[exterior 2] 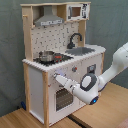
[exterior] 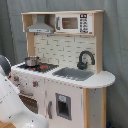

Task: Play with the kitchen

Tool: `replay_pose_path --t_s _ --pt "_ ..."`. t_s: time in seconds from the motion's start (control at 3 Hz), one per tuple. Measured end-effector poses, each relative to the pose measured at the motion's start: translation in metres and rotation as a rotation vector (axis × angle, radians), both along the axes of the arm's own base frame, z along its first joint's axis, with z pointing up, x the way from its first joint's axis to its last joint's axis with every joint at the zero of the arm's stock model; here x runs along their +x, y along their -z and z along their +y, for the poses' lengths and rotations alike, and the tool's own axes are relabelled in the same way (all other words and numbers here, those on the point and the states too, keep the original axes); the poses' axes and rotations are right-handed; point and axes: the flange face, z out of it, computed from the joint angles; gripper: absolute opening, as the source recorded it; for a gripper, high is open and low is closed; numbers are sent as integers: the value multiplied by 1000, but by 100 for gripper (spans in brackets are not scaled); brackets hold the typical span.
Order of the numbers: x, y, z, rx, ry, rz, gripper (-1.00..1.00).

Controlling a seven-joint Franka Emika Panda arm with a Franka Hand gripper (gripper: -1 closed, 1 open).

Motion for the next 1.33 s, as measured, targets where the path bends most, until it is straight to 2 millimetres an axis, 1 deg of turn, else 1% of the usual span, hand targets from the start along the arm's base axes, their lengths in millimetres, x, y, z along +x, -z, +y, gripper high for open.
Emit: replay_pose_path --t_s 0.33,0.67,1.0,1.33 --pt "18 1 4 62 37 -4 100" --pt "19 -3 6 85 55 -3 100" --pt "19 -3 6 85 55 -3 -100" --pt "20 -8 8 4 75 -11 -100"
